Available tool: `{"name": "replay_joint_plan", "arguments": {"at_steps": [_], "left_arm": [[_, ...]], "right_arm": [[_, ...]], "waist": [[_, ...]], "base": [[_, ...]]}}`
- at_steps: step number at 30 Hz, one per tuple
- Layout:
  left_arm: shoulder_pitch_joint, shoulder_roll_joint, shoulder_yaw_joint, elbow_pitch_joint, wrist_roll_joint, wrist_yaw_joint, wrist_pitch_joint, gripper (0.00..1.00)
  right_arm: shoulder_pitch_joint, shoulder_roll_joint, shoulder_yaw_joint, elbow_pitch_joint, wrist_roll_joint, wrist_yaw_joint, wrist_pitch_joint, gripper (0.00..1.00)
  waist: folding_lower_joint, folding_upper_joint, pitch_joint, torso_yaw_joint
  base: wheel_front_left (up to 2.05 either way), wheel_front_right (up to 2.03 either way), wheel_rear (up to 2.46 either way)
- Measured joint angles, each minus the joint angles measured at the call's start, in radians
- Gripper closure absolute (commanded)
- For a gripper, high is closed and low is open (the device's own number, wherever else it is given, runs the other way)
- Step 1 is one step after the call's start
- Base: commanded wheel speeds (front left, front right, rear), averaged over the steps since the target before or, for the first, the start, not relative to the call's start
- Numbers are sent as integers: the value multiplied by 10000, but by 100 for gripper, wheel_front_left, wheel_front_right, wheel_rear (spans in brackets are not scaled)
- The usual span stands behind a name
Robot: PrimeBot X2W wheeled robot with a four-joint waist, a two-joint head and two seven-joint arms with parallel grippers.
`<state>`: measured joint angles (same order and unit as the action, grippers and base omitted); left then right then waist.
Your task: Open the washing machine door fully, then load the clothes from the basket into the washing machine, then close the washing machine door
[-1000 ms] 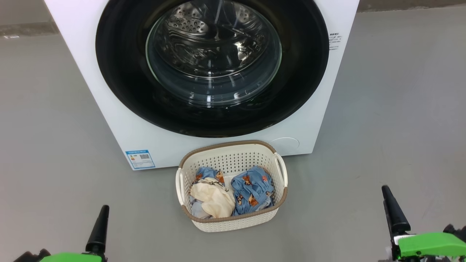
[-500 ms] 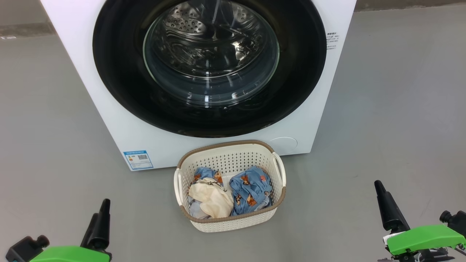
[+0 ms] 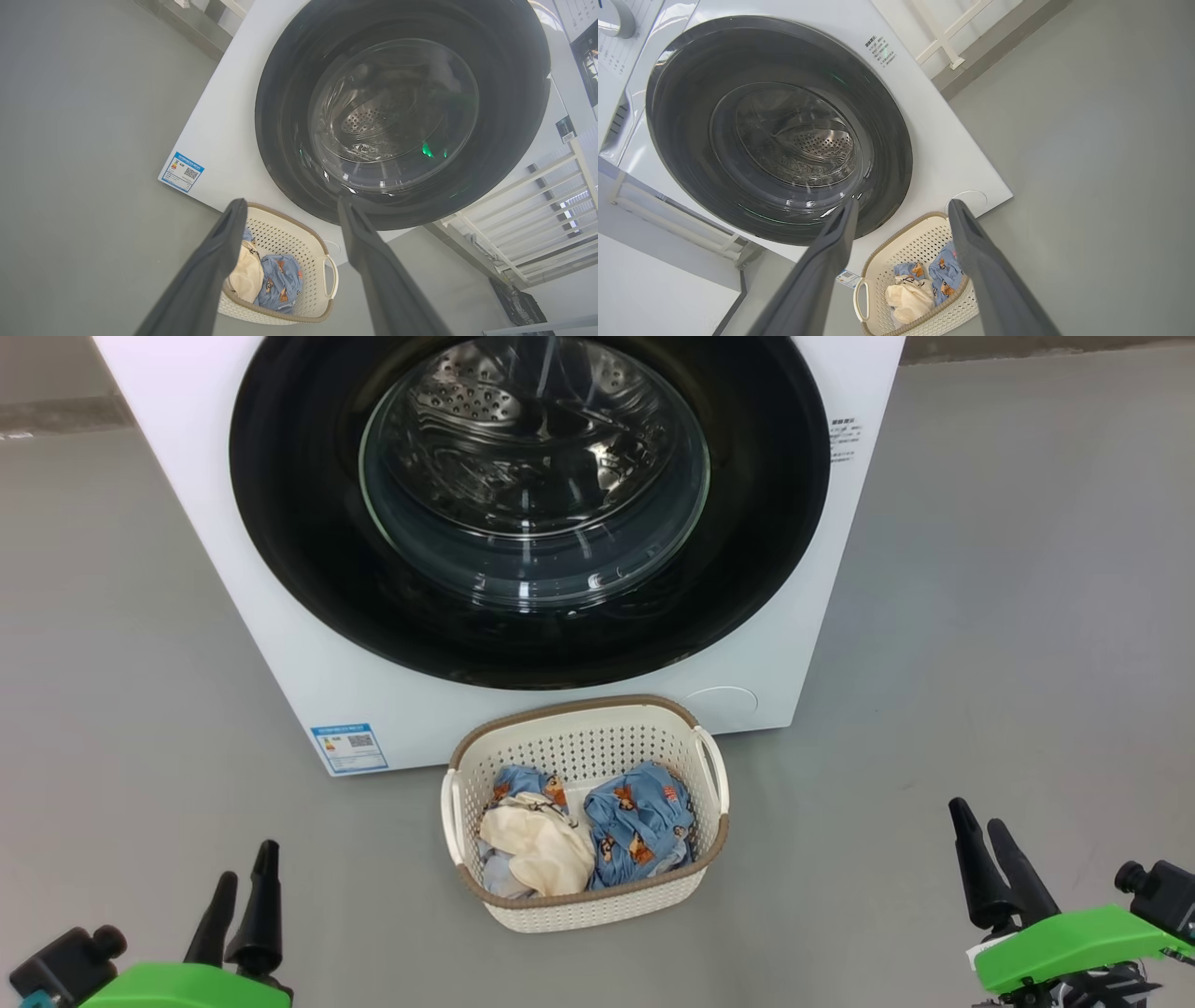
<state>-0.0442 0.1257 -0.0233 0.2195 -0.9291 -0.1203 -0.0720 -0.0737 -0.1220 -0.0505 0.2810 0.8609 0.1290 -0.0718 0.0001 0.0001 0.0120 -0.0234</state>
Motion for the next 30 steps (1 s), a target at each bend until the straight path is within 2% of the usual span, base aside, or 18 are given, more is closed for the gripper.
{"name": "replay_joint_plan", "arguments": {"at_steps": [30], "left_arm": [[-26, 497, -40, -238, 3603, -33, -855, 0]], "right_arm": [[-575, -360, 385, 163, -3804, 2, -848, 0]], "waist": [[0, 0, 240, -91]], "base": [[0, 0, 0]]}}
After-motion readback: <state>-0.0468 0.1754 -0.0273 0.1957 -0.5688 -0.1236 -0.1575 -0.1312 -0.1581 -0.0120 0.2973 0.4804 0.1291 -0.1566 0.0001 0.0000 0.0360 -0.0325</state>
